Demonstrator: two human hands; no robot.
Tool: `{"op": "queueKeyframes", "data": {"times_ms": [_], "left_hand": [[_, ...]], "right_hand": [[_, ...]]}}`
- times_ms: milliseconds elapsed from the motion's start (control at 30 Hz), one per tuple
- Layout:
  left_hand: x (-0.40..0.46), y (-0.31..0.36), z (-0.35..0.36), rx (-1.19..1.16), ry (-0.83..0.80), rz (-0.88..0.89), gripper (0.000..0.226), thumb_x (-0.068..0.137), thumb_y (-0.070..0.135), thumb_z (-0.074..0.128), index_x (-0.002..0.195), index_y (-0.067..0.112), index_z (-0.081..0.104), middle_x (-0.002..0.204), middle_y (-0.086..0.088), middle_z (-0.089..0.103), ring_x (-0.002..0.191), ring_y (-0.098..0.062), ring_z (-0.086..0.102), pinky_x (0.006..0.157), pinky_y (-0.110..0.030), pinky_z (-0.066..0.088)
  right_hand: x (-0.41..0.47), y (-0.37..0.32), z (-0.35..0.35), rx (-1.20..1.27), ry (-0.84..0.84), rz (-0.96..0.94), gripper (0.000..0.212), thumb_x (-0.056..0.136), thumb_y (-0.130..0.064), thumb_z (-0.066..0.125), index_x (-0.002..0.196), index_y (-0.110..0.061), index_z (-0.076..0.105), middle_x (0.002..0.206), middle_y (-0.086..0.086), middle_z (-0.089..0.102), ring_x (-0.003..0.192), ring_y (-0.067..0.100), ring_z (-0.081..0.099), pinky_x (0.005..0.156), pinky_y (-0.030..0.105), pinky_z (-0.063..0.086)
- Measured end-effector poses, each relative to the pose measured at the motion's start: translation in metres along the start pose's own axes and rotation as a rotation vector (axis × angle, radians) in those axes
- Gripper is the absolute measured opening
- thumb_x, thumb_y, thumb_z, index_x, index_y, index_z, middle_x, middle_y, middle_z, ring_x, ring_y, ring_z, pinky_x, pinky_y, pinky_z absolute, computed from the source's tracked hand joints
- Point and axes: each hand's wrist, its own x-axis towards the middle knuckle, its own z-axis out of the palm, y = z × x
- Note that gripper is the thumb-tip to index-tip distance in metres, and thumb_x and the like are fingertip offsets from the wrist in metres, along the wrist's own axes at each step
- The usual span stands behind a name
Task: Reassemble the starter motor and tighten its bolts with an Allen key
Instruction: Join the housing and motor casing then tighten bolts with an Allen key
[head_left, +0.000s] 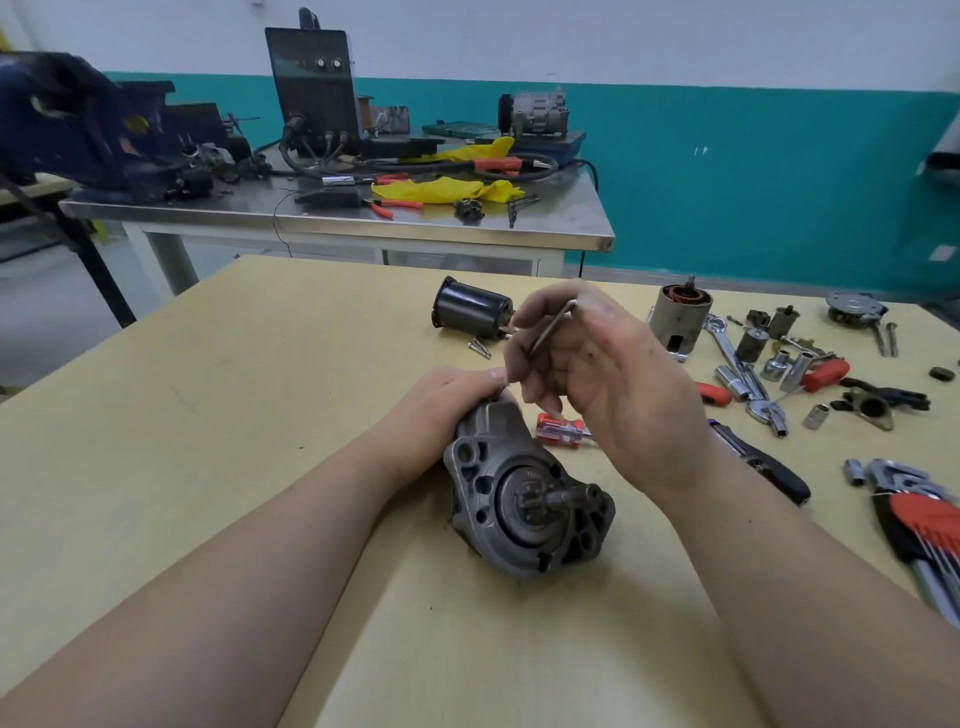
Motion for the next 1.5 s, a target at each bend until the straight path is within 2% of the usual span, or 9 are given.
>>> {"op": "queueKeyframes", "data": {"times_ms": [300, 400, 533, 700, 800, 967, 1200, 1333, 1500], "left_hand": [[0.011, -0.001, -0.001, 0.224, 0.005, -0.012, 0.051, 0.111, 0.011, 0.053, 0.064, 0.026, 0.062, 0.050, 0.014, 0.058, 0.050, 0.002, 0.053, 0.054, -0.010, 0.040], [0.006, -0.004, 0.000, 0.119, -0.069, 0.013, 0.046, 0.106, 0.032, 0.055, 0.061, 0.029, 0.064, 0.060, 0.011, 0.056, 0.058, -0.005, 0.047, 0.059, -0.021, 0.042], [0.003, -0.006, -0.002, -0.043, -0.049, -0.029, 0.044, 0.088, 0.062, 0.063, 0.067, 0.026, 0.074, 0.067, 0.002, 0.062, 0.062, -0.011, 0.053, 0.062, -0.026, 0.046], [0.003, -0.004, -0.001, -0.031, -0.027, -0.033, 0.046, 0.087, 0.065, 0.062, 0.069, 0.024, 0.073, 0.068, 0.000, 0.062, 0.064, -0.014, 0.053, 0.067, -0.032, 0.045], [0.004, -0.005, 0.000, 0.098, 0.012, 0.000, 0.044, 0.107, 0.046, 0.055, 0.073, 0.022, 0.069, 0.069, 0.004, 0.064, 0.064, -0.008, 0.053, 0.068, -0.030, 0.046], [0.004, -0.004, 0.002, 0.145, 0.088, -0.015, 0.067, 0.104, 0.057, 0.047, 0.080, -0.003, 0.064, 0.069, -0.004, 0.062, 0.064, -0.012, 0.052, 0.065, -0.025, 0.046], [0.000, -0.003, 0.006, 0.066, 0.091, 0.013, 0.062, 0.099, 0.051, 0.054, 0.074, -0.004, 0.068, 0.064, 0.001, 0.061, 0.062, -0.011, 0.052, 0.062, -0.027, 0.043], [0.002, -0.002, 0.004, 0.059, 0.068, 0.010, 0.059, 0.097, 0.050, 0.054, 0.078, -0.003, 0.070, 0.069, -0.004, 0.065, 0.066, -0.013, 0.055, 0.065, -0.027, 0.045], [0.002, 0.000, 0.003, 0.051, 0.047, 0.009, 0.066, 0.086, 0.065, 0.056, 0.076, 0.001, 0.070, 0.073, -0.009, 0.067, 0.068, -0.015, 0.058, 0.065, -0.026, 0.046]], "right_hand": [[0.001, -0.002, -0.010, 0.134, -0.251, 0.075, 0.029, 0.096, -0.043, 0.070, 0.101, -0.014, 0.072, 0.094, 0.027, 0.051, 0.073, 0.030, 0.037, 0.060, 0.043, 0.022], [0.003, -0.001, -0.008, 0.129, -0.256, 0.105, 0.032, 0.088, -0.043, 0.081, 0.090, -0.013, 0.072, 0.086, 0.035, 0.039, 0.067, 0.031, 0.025, 0.058, 0.042, 0.017], [0.005, -0.001, -0.006, 0.215, -0.187, 0.119, 0.031, 0.101, -0.038, 0.059, 0.092, -0.010, 0.069, 0.084, 0.017, 0.048, 0.068, 0.022, 0.038, 0.058, 0.042, 0.016], [0.002, -0.001, -0.003, 0.224, -0.100, 0.107, 0.039, 0.108, -0.030, 0.039, 0.083, -0.007, 0.059, 0.081, 0.016, 0.049, 0.065, 0.024, 0.038, 0.058, 0.044, 0.015], [-0.001, 0.000, 0.000, 0.215, -0.081, 0.094, 0.037, 0.106, -0.028, 0.042, 0.080, -0.008, 0.057, 0.080, 0.015, 0.045, 0.066, 0.024, 0.036, 0.060, 0.045, 0.015], [-0.003, 0.008, 0.010, 0.196, 0.028, 0.015, 0.037, 0.092, -0.043, 0.059, 0.078, -0.009, 0.056, 0.077, 0.015, 0.044, 0.062, 0.023, 0.034, 0.057, 0.044, 0.014], [-0.003, 0.014, 0.018, 0.226, 0.108, -0.030, 0.035, 0.091, -0.049, 0.063, 0.081, -0.016, 0.068, 0.079, 0.014, 0.055, 0.060, 0.023, 0.046, 0.048, 0.027, 0.038], [-0.002, 0.009, 0.011, 0.139, 0.071, -0.036, 0.028, 0.097, -0.046, 0.060, 0.108, -0.025, 0.074, 0.082, 0.012, 0.060, 0.062, 0.025, 0.046, 0.049, 0.040, 0.025], [-0.001, 0.002, 0.002, 0.023, 0.069, -0.064, 0.028, 0.100, -0.040, 0.057, 0.093, -0.015, 0.069, 0.086, 0.015, 0.065, 0.068, 0.028, 0.056, 0.060, 0.044, 0.033]]}}
